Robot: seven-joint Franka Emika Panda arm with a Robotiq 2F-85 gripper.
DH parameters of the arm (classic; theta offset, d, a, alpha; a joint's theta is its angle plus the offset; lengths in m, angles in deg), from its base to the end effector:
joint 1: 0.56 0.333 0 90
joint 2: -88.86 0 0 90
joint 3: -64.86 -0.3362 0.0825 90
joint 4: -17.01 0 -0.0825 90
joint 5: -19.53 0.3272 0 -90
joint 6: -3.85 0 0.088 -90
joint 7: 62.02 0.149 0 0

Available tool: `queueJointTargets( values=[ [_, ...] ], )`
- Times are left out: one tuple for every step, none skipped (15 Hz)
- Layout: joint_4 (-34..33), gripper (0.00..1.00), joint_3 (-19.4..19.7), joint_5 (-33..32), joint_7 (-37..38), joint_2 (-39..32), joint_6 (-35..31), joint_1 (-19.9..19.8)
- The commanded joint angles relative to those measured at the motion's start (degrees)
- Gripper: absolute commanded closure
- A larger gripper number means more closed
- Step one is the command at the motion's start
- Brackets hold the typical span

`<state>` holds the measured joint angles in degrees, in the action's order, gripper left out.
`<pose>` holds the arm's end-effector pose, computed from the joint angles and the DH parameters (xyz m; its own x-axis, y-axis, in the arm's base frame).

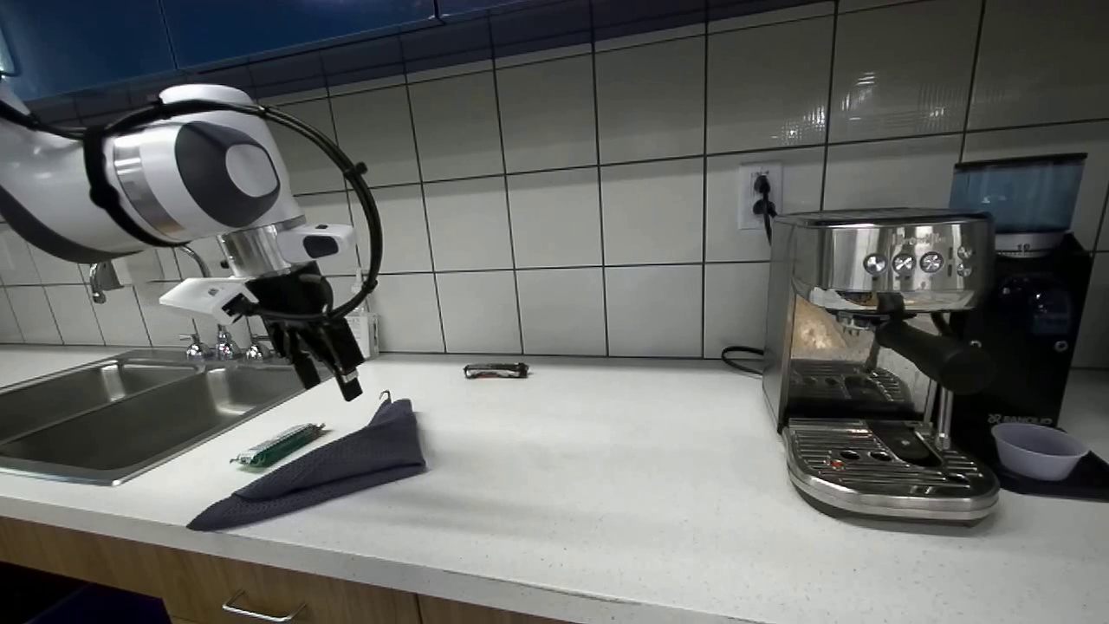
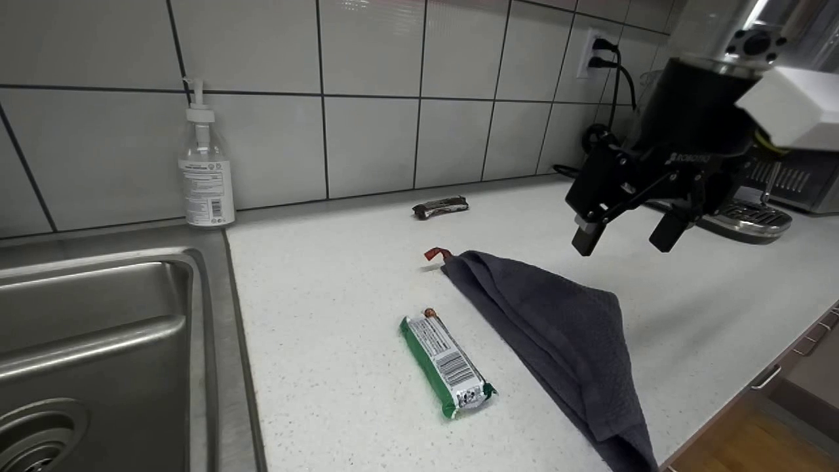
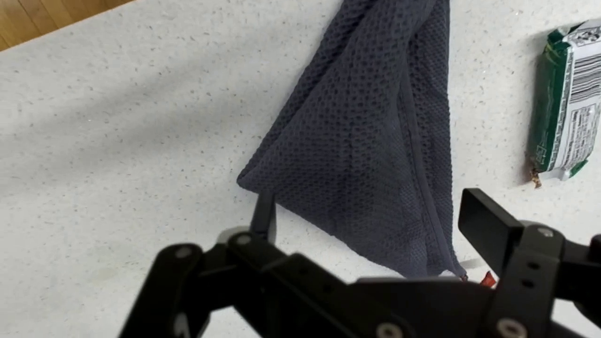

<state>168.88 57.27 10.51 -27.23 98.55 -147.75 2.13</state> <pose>0.3952 0.0720 0.3372 0.9391 -0.2847 0.1925 -0.2920 -0.9564 0.0098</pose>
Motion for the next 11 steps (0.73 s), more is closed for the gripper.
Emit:
queueJointTargets(
  values=[
    [0.9, 0.0, 1.1, 0.7, -2.5, 1.8, -1.0, -1.9],
    [0.8, 0.0, 1.4, 0.7, -2.7, 1.7, -1.2, -2.2],
    [0.8, 0.0, 1.8, 0.7, -3.1, 1.7, -1.3, -2.5],
    [0.8, 0.0, 2.2, 0.8, -3.9, 1.6, -1.5, -2.8],
    [0.0, 0.0, 1.1, 0.4, -1.8, 0.1, -0.9, -2.5],
    [0.0, 0.0, 1.4, 0.4, -2.2, 0.1, -1.0, -2.8],
    [0.0, 0.0, 1.6, 0.4, -2.5, 0.1, -1.1, -2.9],
    [0.0, 0.0, 1.7, 0.4, -2.5, 0.1, -1.1, -3.0],
    [0.0, 0.0, 1.7, 0.4, -2.5, 0.1, -1.1, -3.0],
    [0.0, 0.0, 1.7, 0.4, -2.5, 0.1, -1.1, -3.0],
    [0.0, 0.0, 1.7, 0.5, -2.5, 0.1, -1.1, -3.0]
  ],
)
